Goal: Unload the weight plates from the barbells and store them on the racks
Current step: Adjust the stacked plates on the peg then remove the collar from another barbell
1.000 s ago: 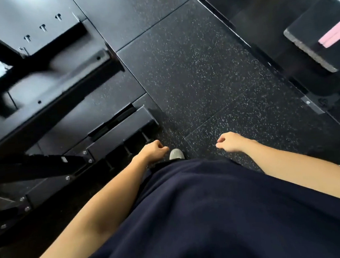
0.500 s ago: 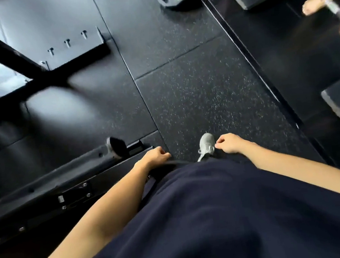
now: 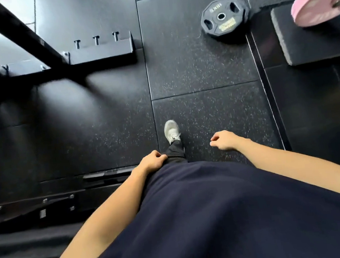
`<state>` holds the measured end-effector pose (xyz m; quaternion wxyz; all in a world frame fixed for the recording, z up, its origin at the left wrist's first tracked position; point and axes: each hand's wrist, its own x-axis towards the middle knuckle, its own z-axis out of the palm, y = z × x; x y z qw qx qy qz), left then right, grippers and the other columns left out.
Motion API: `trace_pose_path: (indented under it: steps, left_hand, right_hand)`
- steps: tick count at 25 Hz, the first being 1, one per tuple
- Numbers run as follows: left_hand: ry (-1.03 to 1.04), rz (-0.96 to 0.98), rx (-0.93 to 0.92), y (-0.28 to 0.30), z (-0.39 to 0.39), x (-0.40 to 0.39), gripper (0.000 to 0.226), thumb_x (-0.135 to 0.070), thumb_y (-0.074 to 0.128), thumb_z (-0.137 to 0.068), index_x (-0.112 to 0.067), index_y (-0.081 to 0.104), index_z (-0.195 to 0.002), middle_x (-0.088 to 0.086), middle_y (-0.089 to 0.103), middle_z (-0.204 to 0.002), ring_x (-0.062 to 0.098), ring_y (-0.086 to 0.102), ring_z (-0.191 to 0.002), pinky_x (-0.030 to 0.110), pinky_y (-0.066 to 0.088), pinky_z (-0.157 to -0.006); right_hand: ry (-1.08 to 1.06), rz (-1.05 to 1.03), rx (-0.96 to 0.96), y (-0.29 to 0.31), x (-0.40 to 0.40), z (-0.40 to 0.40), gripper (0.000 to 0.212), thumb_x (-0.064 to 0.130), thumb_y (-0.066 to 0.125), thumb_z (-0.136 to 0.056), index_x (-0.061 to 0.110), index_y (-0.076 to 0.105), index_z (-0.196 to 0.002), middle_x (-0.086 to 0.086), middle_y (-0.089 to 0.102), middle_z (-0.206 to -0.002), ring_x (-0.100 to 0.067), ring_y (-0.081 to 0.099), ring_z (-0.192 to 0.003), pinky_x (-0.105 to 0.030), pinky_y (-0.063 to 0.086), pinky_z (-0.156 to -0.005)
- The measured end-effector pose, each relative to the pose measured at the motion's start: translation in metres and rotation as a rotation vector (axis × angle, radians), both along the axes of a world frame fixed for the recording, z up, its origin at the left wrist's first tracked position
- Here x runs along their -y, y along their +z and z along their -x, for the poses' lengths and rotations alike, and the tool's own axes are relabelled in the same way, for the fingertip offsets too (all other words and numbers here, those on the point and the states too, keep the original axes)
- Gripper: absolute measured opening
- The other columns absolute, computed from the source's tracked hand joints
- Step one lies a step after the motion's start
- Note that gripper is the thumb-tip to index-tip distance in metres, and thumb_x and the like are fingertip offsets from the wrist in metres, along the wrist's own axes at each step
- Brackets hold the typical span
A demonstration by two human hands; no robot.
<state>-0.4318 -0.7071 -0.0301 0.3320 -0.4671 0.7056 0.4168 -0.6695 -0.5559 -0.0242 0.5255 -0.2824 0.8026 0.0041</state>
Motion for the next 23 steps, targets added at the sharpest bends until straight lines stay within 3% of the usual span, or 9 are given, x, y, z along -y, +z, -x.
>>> trace_pose_path:
  steps: [8, 15, 20, 23]
  left_hand:
    - [-0.084, 0.105, -0.035, 0.033, 0.165, 0.25, 0.039, -0.046, 0.048, -0.093, -0.016, 0.058, -0.117, 0.008, 0.063, -0.122, 0.025, 0.059, -0.107, 0.031, 0.043, -0.083]
    - [-0.133, 0.04, 0.016, 0.014, 0.325, 0.391, 0.042, -0.043, 0.05, -0.094, -0.013, 0.056, -0.123, 0.009, 0.06, -0.127, 0.025, 0.056, -0.113, 0.031, 0.043, -0.089]
    - [-0.114, 0.043, 0.083, 0.016, 0.436, 0.487, 0.037, -0.043, 0.049, -0.09, -0.015, 0.062, -0.11, 0.007, 0.066, -0.118, 0.023, 0.06, -0.1, 0.027, 0.041, -0.076]
    - [0.001, 0.079, 0.024, 0.023, 0.498, 0.548, 0.039, -0.043, 0.05, -0.092, -0.013, 0.061, -0.114, 0.004, 0.063, -0.117, 0.024, 0.058, -0.109, 0.029, 0.042, -0.085]
  right_hand:
    - [-0.139, 0.045, -0.073, 0.013, 0.193, 0.166, 0.019, 0.027, 0.06, -0.088, 0.019, 0.068, -0.104, -0.007, 0.066, -0.121, -0.026, 0.058, -0.112, -0.031, 0.044, -0.094]
    - [-0.136, 0.04, -0.032, 0.001, 0.346, 0.32, 0.027, 0.025, 0.058, -0.093, 0.011, 0.066, -0.115, -0.01, 0.063, -0.126, -0.03, 0.056, -0.116, -0.032, 0.042, -0.094]
    - [-0.116, 0.044, -0.027, 0.012, 0.46, 0.456, 0.025, 0.025, 0.058, -0.093, 0.013, 0.066, -0.113, -0.008, 0.063, -0.123, -0.026, 0.057, -0.111, -0.031, 0.043, -0.09]
    - [-0.032, 0.06, -0.04, 0.028, 0.534, 0.527, 0.026, 0.026, 0.057, -0.094, 0.013, 0.065, -0.115, -0.008, 0.064, -0.121, -0.024, 0.057, -0.101, -0.029, 0.042, -0.085]
